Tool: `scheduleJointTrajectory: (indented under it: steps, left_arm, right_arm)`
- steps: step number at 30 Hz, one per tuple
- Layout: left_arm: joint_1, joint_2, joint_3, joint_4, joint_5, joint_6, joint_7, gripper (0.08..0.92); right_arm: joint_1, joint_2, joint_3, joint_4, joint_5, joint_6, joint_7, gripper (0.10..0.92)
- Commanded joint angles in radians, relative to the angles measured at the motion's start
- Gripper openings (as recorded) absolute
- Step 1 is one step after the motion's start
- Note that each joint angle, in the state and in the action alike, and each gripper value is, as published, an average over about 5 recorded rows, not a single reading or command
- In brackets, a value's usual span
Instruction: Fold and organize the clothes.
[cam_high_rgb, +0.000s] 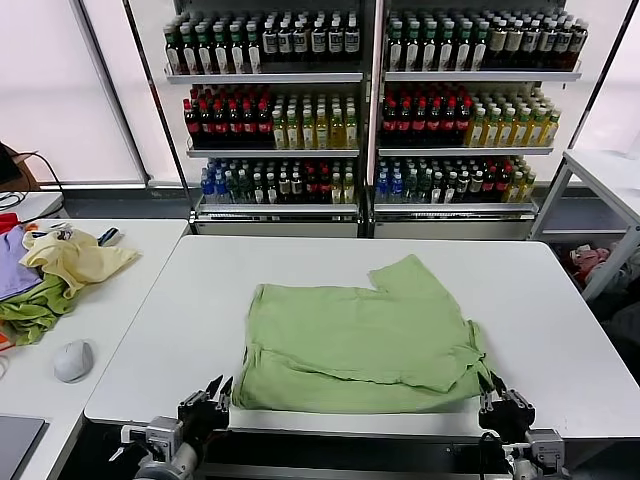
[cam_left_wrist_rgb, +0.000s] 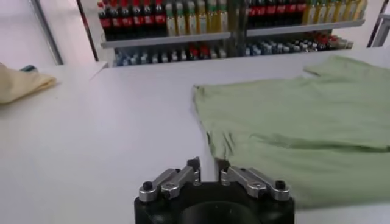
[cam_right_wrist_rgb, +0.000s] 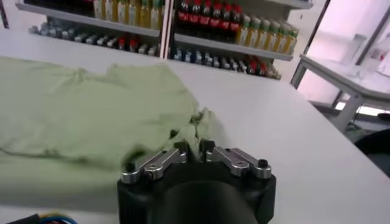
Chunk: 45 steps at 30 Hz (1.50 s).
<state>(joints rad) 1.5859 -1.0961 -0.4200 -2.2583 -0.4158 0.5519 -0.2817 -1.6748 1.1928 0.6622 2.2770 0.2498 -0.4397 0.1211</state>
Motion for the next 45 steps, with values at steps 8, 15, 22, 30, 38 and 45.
scheduleJointTrajectory:
  steps: [8,15,22,30,38,45]
  left_arm:
    - [-0.461,0.041,0.138,0.259,-0.206,-0.016,-0.026,0.612]
    - [-0.719,0.005,0.28,0.495,-0.203,-0.012,-0.047,0.804]
    - [-0.864,-0.043,0.334,0.698,-0.176,-0.01,-0.069,0.823]
    - [-0.946,-0.095,0.364,0.837,-0.178,-0.003,-0.065,0.823]
    - [-0.988,-0.128,0.374,0.912,-0.176,-0.003,-0.062,0.823]
    - [-0.993,-0.146,0.382,0.959,-0.178,-0.003,-0.053,0.823]
  right_arm:
    - [0.598,-0.083,-0.214,-0.355,0.165,-0.096,0.06,0.695]
    - [0.874,-0.077,-0.342,-0.622,0.219,-0.131,0.054,0.819]
    - [1.032,-0.06,-0.441,-0.852,0.23,-0.139,0.004,0.823]
    - [1.212,0.004,-0.505,-1.104,0.258,-0.138,-0.021,0.823]
    - [1.29,0.049,-0.512,-1.258,0.214,-0.118,-0.017,0.823]
    - [1.31,0.077,-0.508,-1.334,0.178,-0.102,-0.028,0.823]
